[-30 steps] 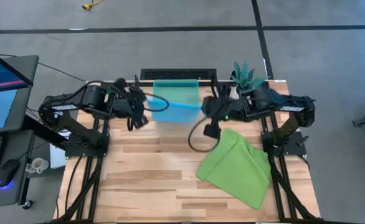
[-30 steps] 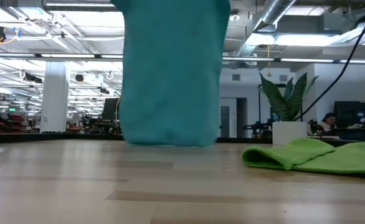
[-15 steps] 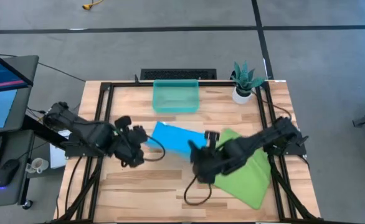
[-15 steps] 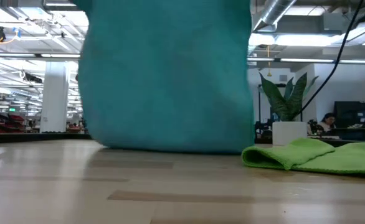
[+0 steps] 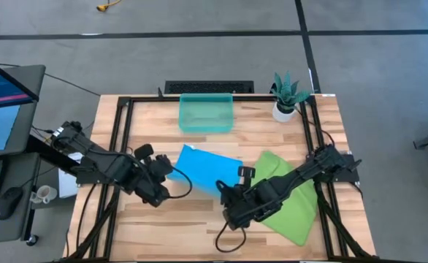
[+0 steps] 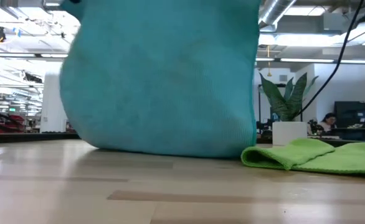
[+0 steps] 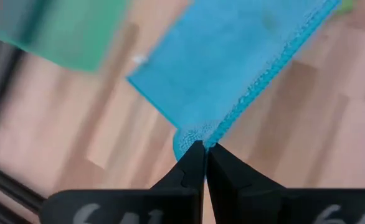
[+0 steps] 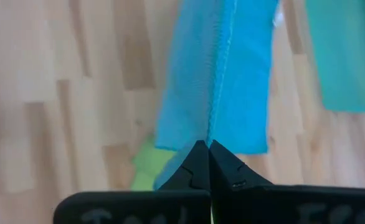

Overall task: Roll microfiber towels into tight, uniform cylinder then place into a basket
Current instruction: Fold the blue microfiber cloth

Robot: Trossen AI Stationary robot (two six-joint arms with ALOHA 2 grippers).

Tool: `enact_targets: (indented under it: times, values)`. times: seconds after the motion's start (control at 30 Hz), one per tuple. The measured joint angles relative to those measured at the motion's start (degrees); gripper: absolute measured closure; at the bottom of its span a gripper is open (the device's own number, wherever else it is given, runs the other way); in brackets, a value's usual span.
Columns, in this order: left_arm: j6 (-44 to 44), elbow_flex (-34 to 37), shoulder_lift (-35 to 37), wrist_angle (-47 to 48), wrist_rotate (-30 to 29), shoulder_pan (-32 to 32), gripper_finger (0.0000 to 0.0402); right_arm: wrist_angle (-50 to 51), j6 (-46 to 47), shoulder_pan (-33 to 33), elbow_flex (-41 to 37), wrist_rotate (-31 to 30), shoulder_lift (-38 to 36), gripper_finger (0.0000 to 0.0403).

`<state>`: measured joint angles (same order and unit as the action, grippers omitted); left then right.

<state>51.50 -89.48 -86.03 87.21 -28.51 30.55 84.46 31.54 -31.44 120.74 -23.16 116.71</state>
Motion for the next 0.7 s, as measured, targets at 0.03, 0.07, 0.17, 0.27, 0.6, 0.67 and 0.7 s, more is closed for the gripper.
enact_targets:
  times: [0.03, 0.07, 0.17, 0.27, 0.6, 0.67, 0.7]
  values:
    - [-0.8, 0.3, -0.5, 0.0, -1.6, -0.4, 0.0401, 0.3, -0.1, 0.1, -0.2, -0.1, 0.1, 0.0397]
    - [-1.3, 0.7, -1.2, 0.0, -2.3, -0.5, 0.0401, 0.1, -0.1, 0.2, -0.5, -0.1, 0.0, 0.0397]
    - [-3.2, 2.3, -3.4, -0.4, -2.5, -1.4, 0.0401, -0.7, 0.3, 0.8, -3.4, -0.3, -0.1, 0.0397]
    - [-4.3, 5.2, -5.4, -1.6, -2.2, -2.1, 0.0401, -0.8, 0.7, 1.7, -6.2, -0.9, 0.0, 0.0397]
    - [-5.9, 16.3, -5.7, -10.6, -0.5, -5.1, 0.0401, -8.1, -2.9, 6.4, -16.7, -0.5, 0.0, 0.0397]
    - [-8.3, 17.8, -5.7, -13.8, 0.7, -6.0, 0.0401, -8.5, -2.9, 6.8, -18.3, 0.8, 0.0, 0.0397]
    - [-9.1, 17.9, -5.7, -14.5, 1.0, -6.3, 0.0401, -8.3, -2.5, 6.9, -18.7, 1.0, 0.0, 0.0397]
